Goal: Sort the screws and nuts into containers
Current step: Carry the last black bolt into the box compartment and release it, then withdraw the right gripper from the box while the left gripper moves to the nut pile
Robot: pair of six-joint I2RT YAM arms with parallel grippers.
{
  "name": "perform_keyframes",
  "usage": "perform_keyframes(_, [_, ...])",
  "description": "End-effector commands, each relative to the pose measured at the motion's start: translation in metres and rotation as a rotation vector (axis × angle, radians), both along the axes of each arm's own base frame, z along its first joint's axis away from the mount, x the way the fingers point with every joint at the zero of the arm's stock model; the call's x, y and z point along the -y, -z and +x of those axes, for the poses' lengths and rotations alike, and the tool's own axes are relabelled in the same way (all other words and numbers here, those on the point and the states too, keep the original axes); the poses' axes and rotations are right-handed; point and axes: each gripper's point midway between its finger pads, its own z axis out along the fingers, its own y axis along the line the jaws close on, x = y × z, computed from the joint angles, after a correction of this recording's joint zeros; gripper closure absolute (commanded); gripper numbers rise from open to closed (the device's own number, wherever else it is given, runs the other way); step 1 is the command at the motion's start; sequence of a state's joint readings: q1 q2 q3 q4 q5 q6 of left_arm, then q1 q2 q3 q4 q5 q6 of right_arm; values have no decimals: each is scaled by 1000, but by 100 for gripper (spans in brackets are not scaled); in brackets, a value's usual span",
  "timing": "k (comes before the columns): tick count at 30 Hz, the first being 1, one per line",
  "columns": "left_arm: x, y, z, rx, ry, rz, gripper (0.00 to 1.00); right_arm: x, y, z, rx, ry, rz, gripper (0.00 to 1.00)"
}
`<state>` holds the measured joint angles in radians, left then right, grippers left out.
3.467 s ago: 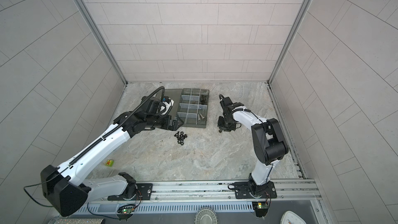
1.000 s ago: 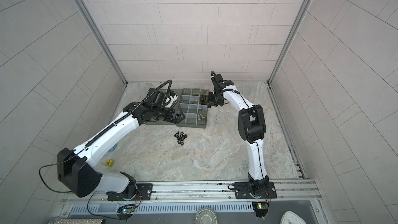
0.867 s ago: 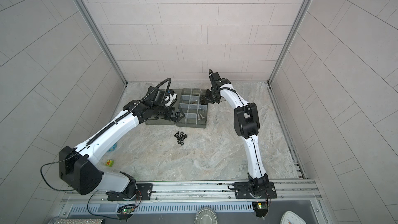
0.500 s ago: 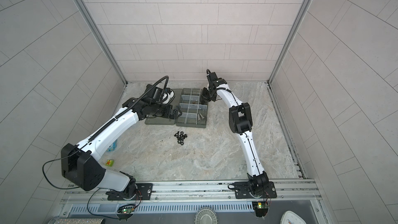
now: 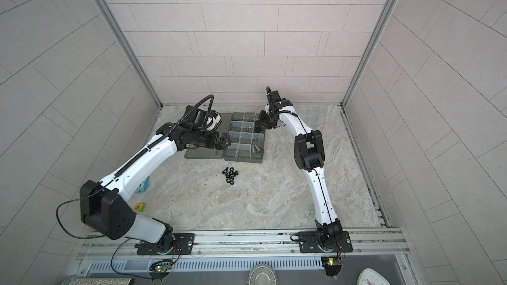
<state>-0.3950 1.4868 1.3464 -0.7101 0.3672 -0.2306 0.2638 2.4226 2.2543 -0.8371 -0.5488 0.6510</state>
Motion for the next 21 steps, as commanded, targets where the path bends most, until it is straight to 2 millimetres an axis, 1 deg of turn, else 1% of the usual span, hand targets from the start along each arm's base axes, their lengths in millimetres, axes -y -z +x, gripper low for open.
perform_keyframes(1, [2,-6,3,8,-7,-26,0,4,-62,-25,104,-59,-23,68])
perform_keyframes(3, [1,-1,-1,-7,-11,-31,0,9,-66,-45,108,-88,-60,68])
perform_keyframes(5, [-1,7,-7,-27,-19,-29,0,13,-66,-68,108,-120,-106,67])
perform_keyframes(9, [-7,27,-19,-73,-45,-18,1,24,-57,-118,86,-179,-188,66])
perform_keyframes(14, [-7,52,-33,-131,-52,-7,8,42,-47,-175,70,-198,-243,65])
perform_keyframes(17, [-4,68,-38,-164,-56,4,12,51,-44,-203,74,-186,-261,64])
perform_keyframes(21, [1,83,-38,-190,-60,14,18,63,-41,-233,72,-174,-300,65])
